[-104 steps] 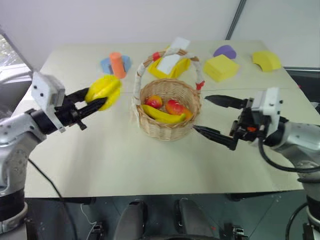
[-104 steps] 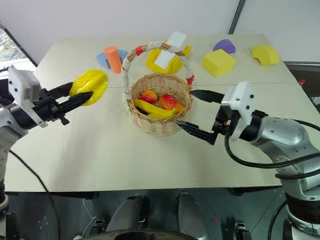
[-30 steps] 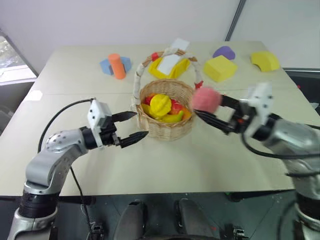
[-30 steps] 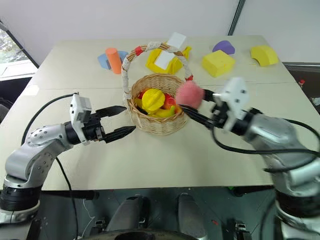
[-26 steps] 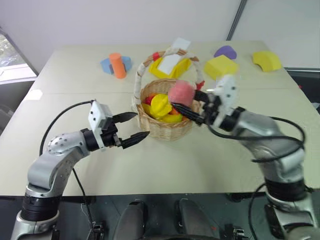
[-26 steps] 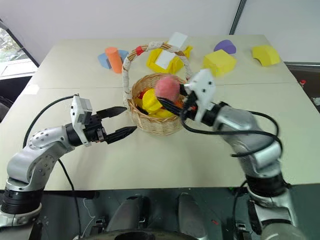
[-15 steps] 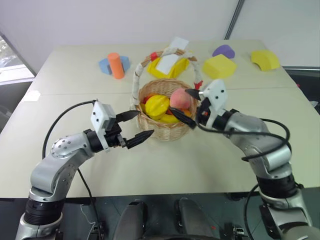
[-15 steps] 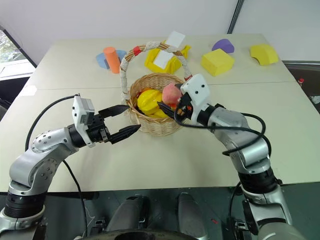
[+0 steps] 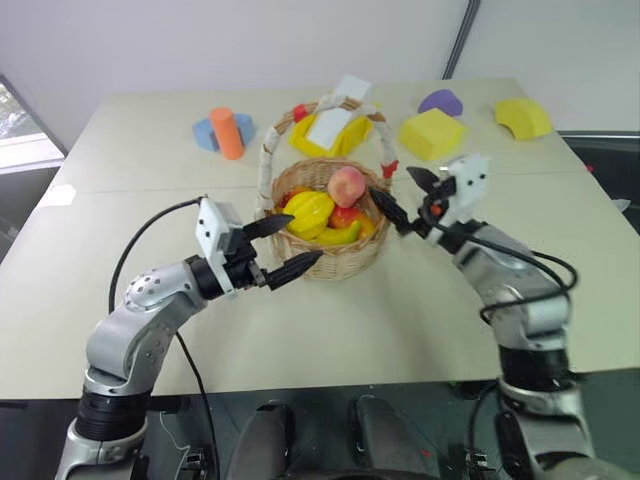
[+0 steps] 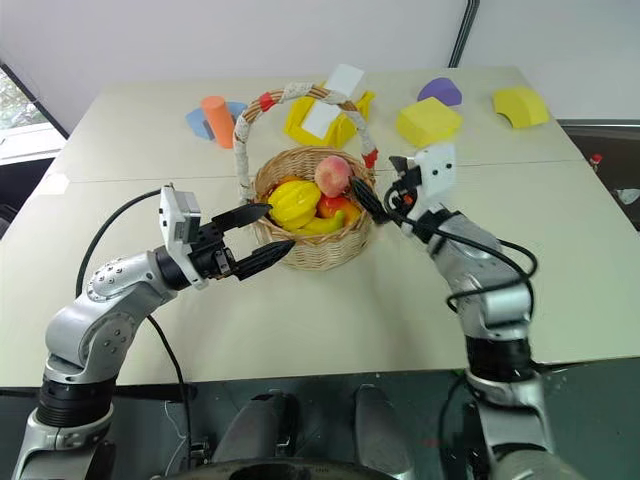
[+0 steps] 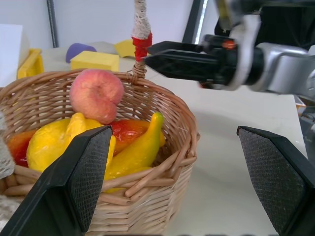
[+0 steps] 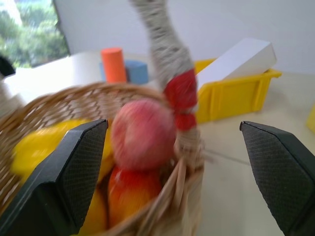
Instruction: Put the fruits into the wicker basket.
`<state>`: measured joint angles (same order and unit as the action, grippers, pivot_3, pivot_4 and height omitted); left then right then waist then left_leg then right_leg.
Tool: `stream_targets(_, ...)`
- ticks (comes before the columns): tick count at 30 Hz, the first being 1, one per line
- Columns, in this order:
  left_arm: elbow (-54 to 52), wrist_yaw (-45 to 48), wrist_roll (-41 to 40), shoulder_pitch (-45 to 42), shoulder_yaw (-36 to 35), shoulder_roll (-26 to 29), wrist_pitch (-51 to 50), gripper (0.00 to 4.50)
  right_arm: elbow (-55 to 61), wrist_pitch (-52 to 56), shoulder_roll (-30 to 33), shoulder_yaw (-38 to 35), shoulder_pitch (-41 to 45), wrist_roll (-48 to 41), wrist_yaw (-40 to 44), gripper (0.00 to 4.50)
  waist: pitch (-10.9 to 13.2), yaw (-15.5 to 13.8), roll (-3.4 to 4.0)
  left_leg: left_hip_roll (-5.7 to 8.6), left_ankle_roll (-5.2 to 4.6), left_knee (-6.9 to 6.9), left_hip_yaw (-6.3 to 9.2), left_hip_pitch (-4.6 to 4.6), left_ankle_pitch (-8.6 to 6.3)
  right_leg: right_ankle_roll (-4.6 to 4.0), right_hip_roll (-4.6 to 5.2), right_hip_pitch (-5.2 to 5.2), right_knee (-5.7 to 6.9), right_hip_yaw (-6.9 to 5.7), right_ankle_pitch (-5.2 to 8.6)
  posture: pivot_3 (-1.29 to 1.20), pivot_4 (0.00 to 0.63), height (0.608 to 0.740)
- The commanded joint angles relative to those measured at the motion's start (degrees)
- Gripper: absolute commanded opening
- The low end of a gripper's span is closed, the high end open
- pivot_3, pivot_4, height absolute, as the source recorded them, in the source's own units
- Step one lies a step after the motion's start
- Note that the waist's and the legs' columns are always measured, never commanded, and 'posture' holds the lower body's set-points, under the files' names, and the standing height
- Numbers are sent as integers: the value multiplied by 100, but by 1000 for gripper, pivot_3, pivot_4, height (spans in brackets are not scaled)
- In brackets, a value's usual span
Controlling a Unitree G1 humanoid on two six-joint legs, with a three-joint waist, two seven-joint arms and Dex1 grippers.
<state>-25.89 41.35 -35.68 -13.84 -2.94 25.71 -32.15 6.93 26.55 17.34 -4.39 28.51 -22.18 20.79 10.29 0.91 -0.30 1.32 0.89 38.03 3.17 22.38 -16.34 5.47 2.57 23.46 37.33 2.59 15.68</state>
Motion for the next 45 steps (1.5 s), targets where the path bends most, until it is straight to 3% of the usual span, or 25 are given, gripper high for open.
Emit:
stream_targets(1, -209, -65, -62, 14, 21, -45, 108, 4353, -207, -367, -163, -168, 179, 29, -89, 3726, 0, -22, 0, 3, 0, 0, 1, 2, 0, 0, 3, 0, -2, 0, 0, 0, 150, 740)
stream_targets(4, -311, -144, -71, 94, 36, -93, 107, 4353, -284, -508, -269, -257, 200, 6, -136, 2362, 0, -13, 0, 10, -3, 0, 0, 5, -2, 1, 12, -1, -8, 0, 0, 0, 150, 740)
stream_targets(8, -357, -198, -51, 135, 88, -135, 112, 4353, -192, -581, -308, -273, 142, -22, -74, 207, 0, -5, 0, 8, -3, 0, 1, 4, -2, 1, 11, 0, -8, 0, 0, 0, 150, 740)
stream_targets(9, -357, -210, -54, 127, 106, -146, 110, 4353, -129, -607, -302, -258, 100, -9, -47, 20, 1, -5, 6, 6, -3, 0, 1, 4, -2, 1, 10, 0, -8, -1, 0, 0, 150, 740)
stream_targets(13, -317, -224, -71, 40, 152, -159, 113, 4353, 95, -780, -100, -342, 2, 229, -125, 20, 2, 5, 8, 7, -3, -1, 0, 4, -2, 1, 8, 0, -7, 0, 0, 0, 150, 740)
stream_targets(18, -254, -209, -81, -52, 191, -174, 124, 4353, 178, -834, 616, -1130, -115, 513, -550, 20, 3, -37, 8, 11, -3, 0, 0, 5, -2, 1, 10, -1, -9, -1, 0, 0, 150, 740)
stream_targets(24, -90, -151, -28, -185, 308, -258, 173, 4353, -494, -1084, 1469, -1954, -405, 921, -922, 20, 3, -5, 9, 16, -8, -1, -2, 7, -5, 1, 10, -3, -15, 0, 0, 0, 150, 740)
stream_targets(30, 50, -95, 16, -337, 401, -326, 232, 4353, -1429, -1316, 1476, -2326, -163, 838, -1242, 20, 5, 55, 20, -1, -8, -1, -28, -9, -4, 1, -5, -4, -2, 15, 0, 0, 150, 740)
stream_targets(39, 303, 2, 150, -427, 385, -207, 331, 4353, -882, -1205, 1572, -2441, -574, 705, -1217, 4314, 5, -12, 23, 0, -9, -1, -32, -8, -4, 2, -9, -3, 0, 20, 0, 0, 150, 740)
stream_targets(45, 821, -156, 579, -395, 85, 97, 531, 4353, 196, -1042, 1803, -2902, -1822, 308, -531, 4314, 5, -26, 23, 6, -12, 0, -21, -2, -6, 2, -5, -5, -7, 19, 0, 0, 150, 740)
